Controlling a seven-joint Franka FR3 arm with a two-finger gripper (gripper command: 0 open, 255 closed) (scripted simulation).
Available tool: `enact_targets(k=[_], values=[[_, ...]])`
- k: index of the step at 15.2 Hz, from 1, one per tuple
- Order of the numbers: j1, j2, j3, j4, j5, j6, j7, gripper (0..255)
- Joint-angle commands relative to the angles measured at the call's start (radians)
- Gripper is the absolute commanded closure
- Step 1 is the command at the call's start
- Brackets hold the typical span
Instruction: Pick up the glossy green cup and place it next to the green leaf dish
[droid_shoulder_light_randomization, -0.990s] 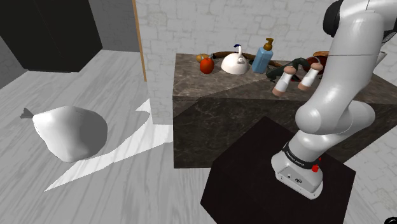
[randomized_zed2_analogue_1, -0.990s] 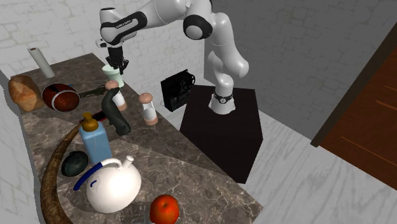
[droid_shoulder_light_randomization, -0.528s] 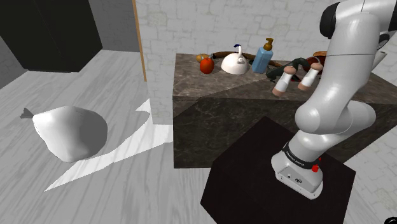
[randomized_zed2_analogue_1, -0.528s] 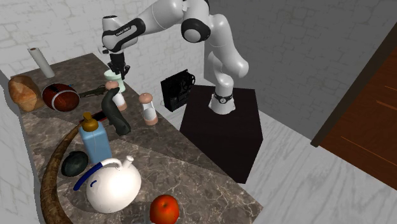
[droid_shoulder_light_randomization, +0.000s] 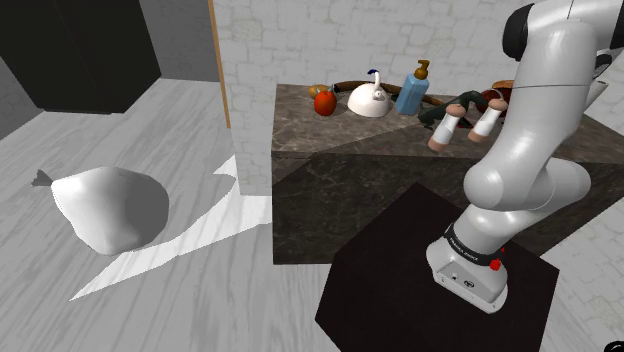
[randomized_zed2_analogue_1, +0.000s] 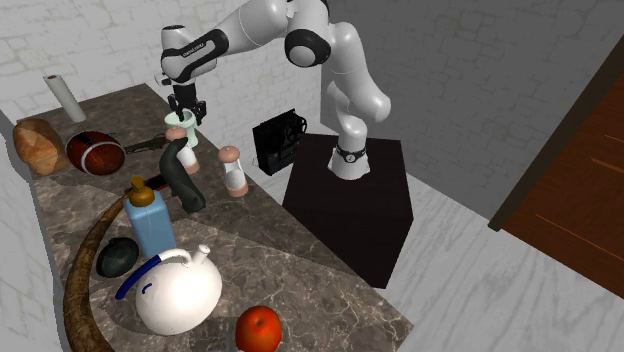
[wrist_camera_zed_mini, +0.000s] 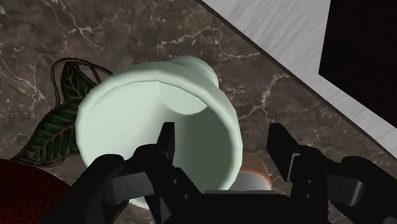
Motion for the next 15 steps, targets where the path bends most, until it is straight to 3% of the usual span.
enact_targets(k=[1, 4, 8, 15], values=[[0.0, 0.0, 0.0, 0.0, 0.0, 0.0, 0.0, 0], [0.0, 0.0, 0.0, 0.0, 0.0, 0.0, 0.0, 0], [0.055, -0.074, -0.07, 0.035, -0.083, -0.081, 0.049, 0], [0.056, -0.074, -0.07, 0.035, -0.083, -0.081, 0.049, 0]])
